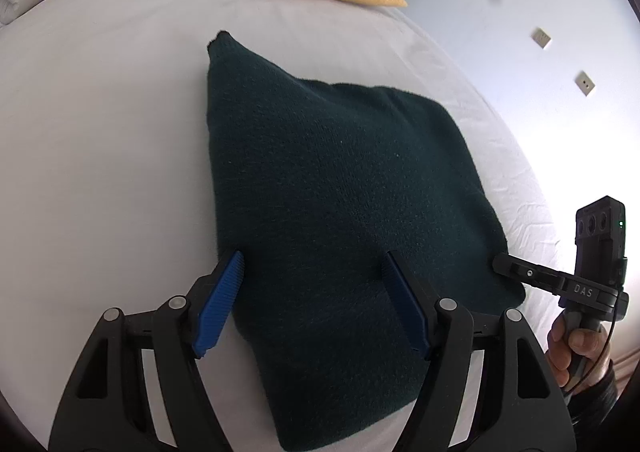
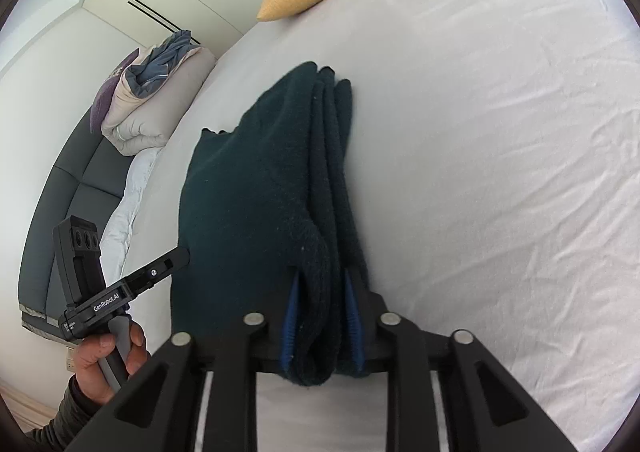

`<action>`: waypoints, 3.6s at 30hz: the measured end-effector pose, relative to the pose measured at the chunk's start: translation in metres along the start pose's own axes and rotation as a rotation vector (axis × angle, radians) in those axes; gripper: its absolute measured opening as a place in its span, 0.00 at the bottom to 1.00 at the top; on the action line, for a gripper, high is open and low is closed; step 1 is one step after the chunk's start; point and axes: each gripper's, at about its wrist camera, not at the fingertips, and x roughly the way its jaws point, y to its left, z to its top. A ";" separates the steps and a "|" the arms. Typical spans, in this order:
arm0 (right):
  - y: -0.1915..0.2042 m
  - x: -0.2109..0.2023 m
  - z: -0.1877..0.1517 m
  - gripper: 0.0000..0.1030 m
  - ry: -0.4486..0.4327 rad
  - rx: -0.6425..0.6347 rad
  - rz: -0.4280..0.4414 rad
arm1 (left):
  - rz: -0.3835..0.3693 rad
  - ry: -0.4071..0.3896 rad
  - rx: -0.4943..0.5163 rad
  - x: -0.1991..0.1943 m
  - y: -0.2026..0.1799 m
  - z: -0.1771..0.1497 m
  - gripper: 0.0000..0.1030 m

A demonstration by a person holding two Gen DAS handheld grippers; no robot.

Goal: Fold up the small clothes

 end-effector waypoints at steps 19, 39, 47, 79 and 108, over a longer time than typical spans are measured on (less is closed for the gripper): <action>0.013 0.023 0.036 0.65 -0.047 -0.073 -0.181 | 0.059 -0.037 -0.103 0.011 0.043 0.012 0.84; 0.084 0.039 0.041 0.26 0.009 -0.189 -0.255 | -0.048 0.104 -0.106 0.028 0.023 0.035 0.32; 0.186 -0.005 -0.026 0.25 -0.063 -0.342 -0.205 | 0.007 -0.006 -0.018 -0.082 0.026 0.008 0.31; 0.222 -0.010 -0.184 0.69 -0.128 -0.291 -0.381 | 0.341 -0.312 0.063 -0.214 0.071 -0.161 0.75; 0.312 -0.104 -0.239 1.00 -0.366 -0.428 -0.501 | 0.502 -0.410 -0.055 -0.332 0.017 -0.220 1.00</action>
